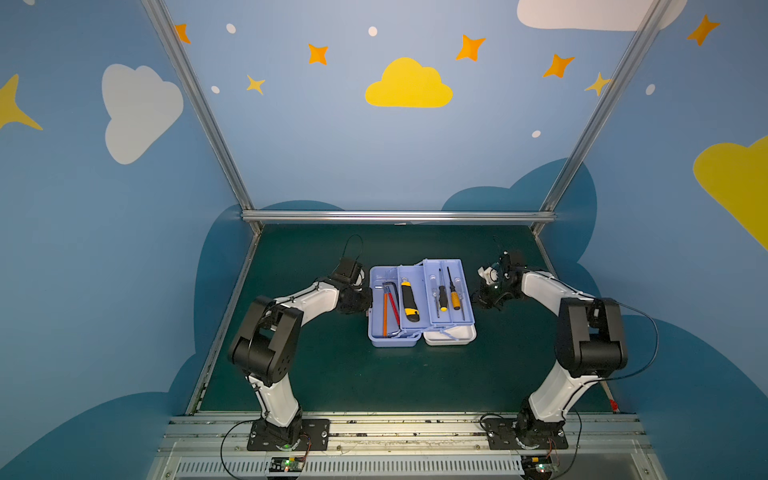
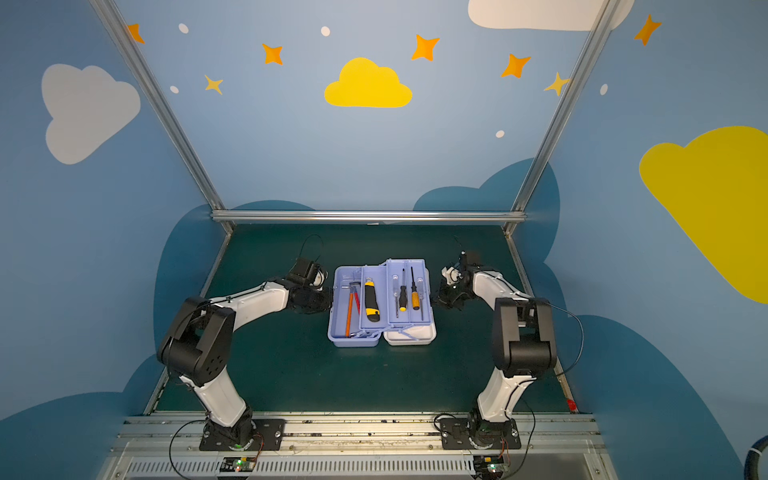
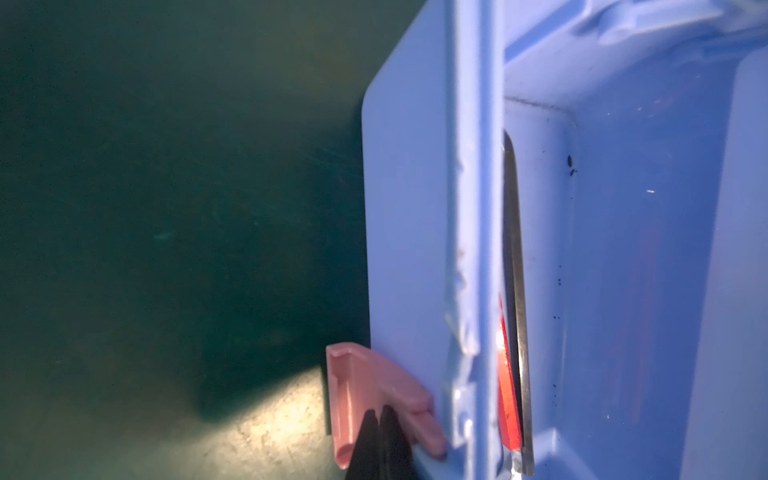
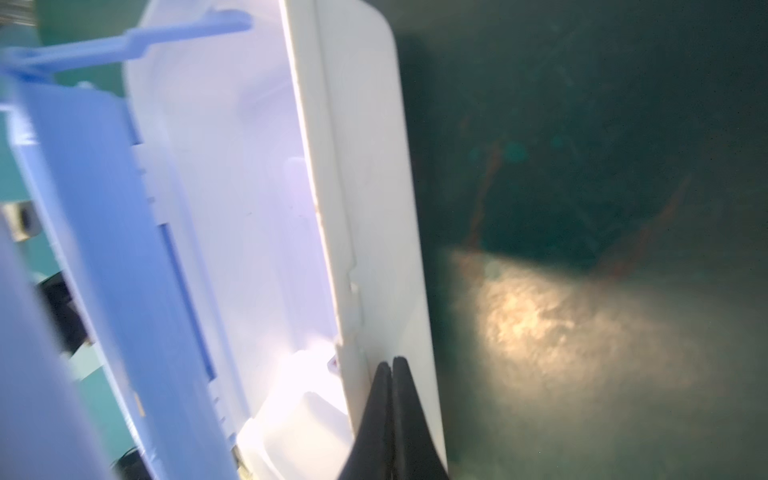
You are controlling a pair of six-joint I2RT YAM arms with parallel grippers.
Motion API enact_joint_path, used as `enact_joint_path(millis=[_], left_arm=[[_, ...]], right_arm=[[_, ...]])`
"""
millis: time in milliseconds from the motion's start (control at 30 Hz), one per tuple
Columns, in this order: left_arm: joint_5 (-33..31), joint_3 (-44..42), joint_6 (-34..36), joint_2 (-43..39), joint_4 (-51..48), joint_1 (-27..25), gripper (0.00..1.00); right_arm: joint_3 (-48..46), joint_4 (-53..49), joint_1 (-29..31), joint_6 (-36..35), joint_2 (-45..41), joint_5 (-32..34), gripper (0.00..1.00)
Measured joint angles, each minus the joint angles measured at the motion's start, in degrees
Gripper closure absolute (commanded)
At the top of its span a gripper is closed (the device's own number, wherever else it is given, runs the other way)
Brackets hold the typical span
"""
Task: Pack the tool kit
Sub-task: 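Swing the white lid down over the tray with both grippers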
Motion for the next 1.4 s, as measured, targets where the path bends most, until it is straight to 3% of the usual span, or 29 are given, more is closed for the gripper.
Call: enact_joint_path(millis=[433, 767, 1167, 1400], left_arm=[[-0.07, 0.0, -0.02, 0.0, 0.07, 0.04, 0.96], [-0.04, -0.33, 0.02, 0.0, 0.61, 0.09, 0.96], [2.32, -5.46, -0.11, -0.98, 7.54, 1.22, 0.96], [2.95, -9.2, 0.02, -4.68, 9.44, 1.88, 0.96]], right_arm=[[0.76, -3.1, 0.98, 0.81, -9.11, -1.6, 1.0], [8.04, -8.94, 9.55, 0.42, -15.67, -0.28, 1.0], [20.28, -13.25, 20.44, 0.61, -9.84, 0.76, 1.0], [35.23, -21.03, 28.15, -0.44, 0.42, 3.85, 0.98]])
